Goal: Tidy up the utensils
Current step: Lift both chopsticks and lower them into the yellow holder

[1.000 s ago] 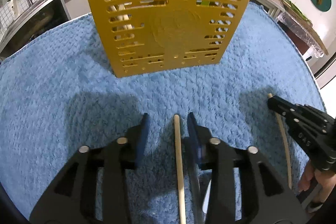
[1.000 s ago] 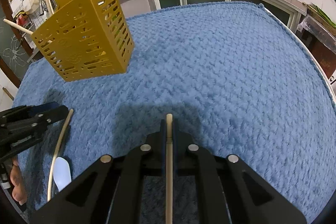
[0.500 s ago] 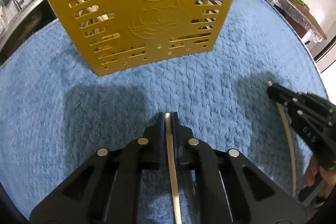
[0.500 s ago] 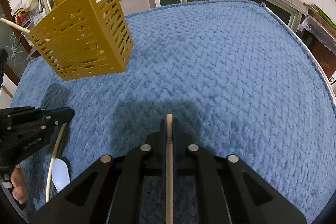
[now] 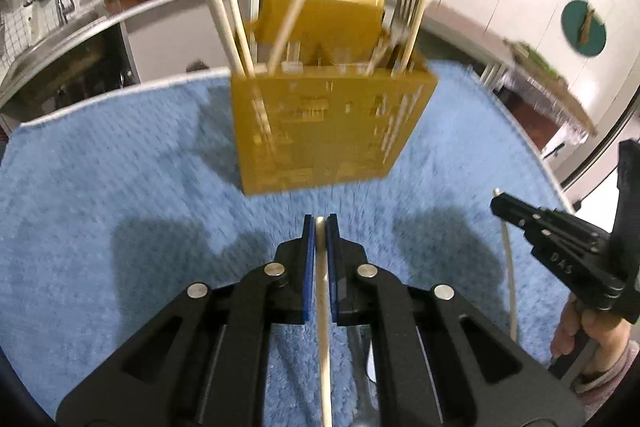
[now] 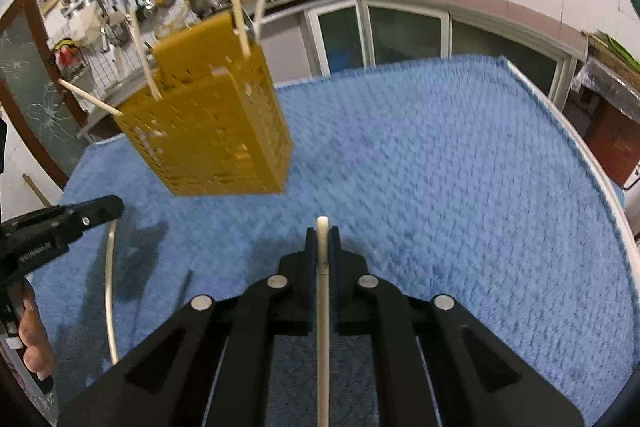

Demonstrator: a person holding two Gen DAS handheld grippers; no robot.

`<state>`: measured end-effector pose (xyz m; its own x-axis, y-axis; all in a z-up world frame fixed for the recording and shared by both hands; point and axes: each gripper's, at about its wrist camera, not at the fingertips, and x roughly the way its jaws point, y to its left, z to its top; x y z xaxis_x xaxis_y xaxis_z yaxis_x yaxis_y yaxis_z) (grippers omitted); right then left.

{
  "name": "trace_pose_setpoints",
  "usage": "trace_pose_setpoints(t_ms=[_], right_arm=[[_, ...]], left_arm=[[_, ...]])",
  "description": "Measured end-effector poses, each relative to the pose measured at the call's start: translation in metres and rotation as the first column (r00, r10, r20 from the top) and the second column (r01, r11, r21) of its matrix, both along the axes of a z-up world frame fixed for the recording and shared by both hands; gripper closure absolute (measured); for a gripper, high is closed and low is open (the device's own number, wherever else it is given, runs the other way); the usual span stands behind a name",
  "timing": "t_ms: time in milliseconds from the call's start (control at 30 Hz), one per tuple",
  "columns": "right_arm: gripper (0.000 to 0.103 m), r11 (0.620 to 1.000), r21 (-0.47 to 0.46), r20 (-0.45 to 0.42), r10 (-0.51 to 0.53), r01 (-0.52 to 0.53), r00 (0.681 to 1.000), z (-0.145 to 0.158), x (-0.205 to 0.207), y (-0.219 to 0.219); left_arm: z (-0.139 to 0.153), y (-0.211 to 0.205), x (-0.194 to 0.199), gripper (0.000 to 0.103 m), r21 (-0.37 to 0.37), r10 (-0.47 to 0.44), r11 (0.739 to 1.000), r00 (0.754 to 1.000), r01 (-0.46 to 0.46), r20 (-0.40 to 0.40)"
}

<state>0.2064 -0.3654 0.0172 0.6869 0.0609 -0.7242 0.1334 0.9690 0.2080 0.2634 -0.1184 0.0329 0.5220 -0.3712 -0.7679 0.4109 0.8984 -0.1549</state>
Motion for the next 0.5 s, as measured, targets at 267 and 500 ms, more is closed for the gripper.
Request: trace_pose_setpoints(t_ms=[267,500], right_arm=[[0.097,1.0,0.0,0.136,0.013,-0.014,0.991,0.045,-0.016,0.003],[0.097,0.999,0.037,0.371,0.022,-0.038,0.929,0.086,-0.028,0.001]], left_arm=[[0.057,0.019,-0.022,0.099,-0.078,0.011,0.997,0.992,-0.001,0.129],[0.099,0.028,-0.036,0.099,-0.116,0.028,0.993,0.97,0.0,0.243]])
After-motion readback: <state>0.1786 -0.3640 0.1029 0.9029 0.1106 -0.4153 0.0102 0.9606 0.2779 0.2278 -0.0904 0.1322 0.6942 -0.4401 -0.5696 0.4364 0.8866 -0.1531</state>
